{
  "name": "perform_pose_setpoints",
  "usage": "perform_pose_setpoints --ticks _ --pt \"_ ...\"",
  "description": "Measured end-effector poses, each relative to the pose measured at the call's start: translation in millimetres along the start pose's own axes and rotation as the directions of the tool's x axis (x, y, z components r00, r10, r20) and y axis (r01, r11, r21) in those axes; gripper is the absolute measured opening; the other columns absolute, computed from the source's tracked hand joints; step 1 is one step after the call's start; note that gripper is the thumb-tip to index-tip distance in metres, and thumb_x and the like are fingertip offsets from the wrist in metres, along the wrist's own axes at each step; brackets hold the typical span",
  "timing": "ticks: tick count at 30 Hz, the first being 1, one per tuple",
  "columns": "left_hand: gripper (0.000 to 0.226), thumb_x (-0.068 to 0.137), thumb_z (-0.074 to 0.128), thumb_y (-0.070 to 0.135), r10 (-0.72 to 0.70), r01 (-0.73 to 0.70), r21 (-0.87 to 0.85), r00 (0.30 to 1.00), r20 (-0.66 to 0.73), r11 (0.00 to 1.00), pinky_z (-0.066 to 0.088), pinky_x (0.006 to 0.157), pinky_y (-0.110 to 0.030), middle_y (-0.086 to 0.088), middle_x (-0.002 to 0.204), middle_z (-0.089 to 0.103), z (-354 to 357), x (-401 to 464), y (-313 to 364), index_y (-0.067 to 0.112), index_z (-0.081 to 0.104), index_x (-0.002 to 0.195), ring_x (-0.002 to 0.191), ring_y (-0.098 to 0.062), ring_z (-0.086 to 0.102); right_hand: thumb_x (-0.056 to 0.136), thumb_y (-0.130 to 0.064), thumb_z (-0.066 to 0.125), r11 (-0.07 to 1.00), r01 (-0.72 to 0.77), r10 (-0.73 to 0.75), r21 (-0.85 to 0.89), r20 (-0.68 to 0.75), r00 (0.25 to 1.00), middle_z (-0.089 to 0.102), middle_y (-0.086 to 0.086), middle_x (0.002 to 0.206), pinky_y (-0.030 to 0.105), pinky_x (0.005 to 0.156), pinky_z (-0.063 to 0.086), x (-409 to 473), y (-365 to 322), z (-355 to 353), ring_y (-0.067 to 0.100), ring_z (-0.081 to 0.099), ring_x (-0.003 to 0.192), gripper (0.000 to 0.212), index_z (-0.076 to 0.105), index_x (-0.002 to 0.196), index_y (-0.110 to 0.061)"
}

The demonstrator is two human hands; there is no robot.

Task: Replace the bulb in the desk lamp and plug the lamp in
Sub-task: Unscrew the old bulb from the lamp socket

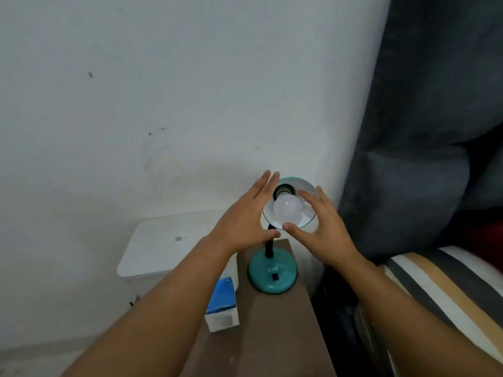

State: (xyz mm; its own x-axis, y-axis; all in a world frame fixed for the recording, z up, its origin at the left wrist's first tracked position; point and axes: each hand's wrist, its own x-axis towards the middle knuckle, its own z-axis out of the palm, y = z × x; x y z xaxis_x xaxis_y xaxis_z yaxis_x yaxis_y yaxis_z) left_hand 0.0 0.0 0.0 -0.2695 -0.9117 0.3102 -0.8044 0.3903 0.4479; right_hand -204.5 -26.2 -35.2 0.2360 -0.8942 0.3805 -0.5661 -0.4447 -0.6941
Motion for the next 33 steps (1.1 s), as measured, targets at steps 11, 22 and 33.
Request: perform_pose_setpoints --ticks 11,22,33 --pt "0.115 0.078 0.088 0.022 0.061 -0.067 -0.067 0.994 -0.089 0.995 0.04 0.116 -0.034 0.018 0.165 0.026 13.1 10.6 -17.3 0.04 0.01 0.161 0.15 -0.005 0.029 0.077 -0.043 0.079 0.993 0.045 -0.035 0.106 -0.099 0.994 0.046 -0.013 0.135 0.028 0.099 0.043 10.4 9.8 16.0 -0.003 0.041 0.117 0.069 0.043 0.136 -0.037" --pt "0.116 0.076 0.089 0.026 0.016 -0.027 -0.133 0.996 -0.087 0.991 0.042 0.109 -0.018 0.021 0.161 0.03 16.6 8.9 -15.1 0.046 0.01 0.159 0.142 -0.003 0.037 0.086 -0.034 0.071 0.99 0.038 -0.034 0.133 -0.031 0.999 0.042 -0.004 0.136 0.029 0.098 0.042 7.2 5.2 13.6 0.006 0.042 0.118 0.061 0.041 0.138 -0.044" --pt "0.113 0.079 0.087 0.028 0.029 -0.04 -0.113 0.995 -0.099 0.993 0.043 0.107 -0.017 0.023 0.161 0.028 19.2 9.2 -15.2 0.047 0.01 0.159 0.142 -0.003 0.038 0.077 -0.044 0.078 0.995 -0.005 0.015 0.101 -0.102 0.995 0.044 -0.006 0.135 0.033 0.094 0.046 7.1 3.3 19.1 0.007 0.044 0.117 0.069 0.041 0.134 -0.033"
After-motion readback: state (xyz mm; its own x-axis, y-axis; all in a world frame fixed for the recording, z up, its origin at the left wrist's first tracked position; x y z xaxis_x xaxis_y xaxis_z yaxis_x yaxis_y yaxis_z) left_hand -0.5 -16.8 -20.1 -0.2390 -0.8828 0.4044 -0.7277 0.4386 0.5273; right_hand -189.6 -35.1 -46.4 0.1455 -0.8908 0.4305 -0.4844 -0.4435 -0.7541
